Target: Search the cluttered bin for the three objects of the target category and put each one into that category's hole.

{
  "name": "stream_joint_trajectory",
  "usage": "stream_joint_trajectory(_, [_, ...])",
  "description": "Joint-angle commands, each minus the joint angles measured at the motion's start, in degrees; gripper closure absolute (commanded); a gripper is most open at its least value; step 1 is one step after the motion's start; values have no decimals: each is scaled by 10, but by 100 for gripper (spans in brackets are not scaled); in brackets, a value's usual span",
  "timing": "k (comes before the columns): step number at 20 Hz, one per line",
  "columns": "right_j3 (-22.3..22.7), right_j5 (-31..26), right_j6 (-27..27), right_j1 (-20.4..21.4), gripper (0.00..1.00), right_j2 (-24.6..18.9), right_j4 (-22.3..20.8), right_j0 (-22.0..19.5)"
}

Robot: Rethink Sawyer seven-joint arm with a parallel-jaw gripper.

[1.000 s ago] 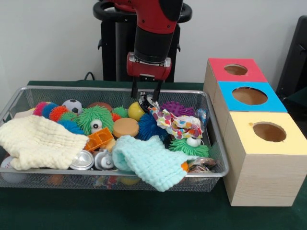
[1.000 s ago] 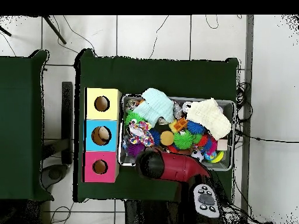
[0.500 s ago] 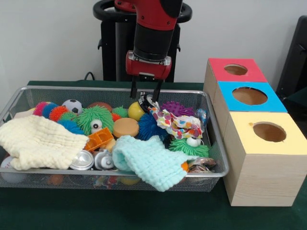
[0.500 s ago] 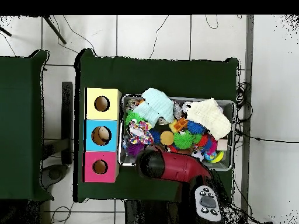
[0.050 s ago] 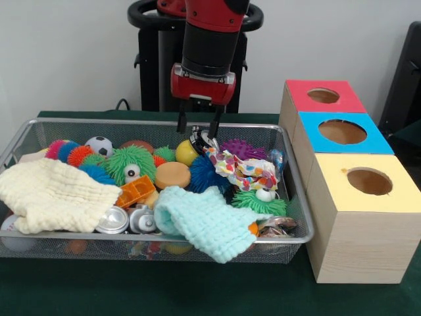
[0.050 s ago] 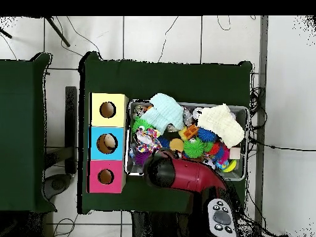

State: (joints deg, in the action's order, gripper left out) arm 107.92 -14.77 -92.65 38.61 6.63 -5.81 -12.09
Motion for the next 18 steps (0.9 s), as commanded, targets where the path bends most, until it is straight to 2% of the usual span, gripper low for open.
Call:
stream_joint_trajectory(1, [-47, -30, -71, 9, 0, -48, 19, -8])
stream_joint_trajectory(6, [-55, -36, -71, 5, 0, -44, 19, 2])
stream_joint_trajectory(18, [-32, -18, -70, 11, 0, -47, 11, 3])
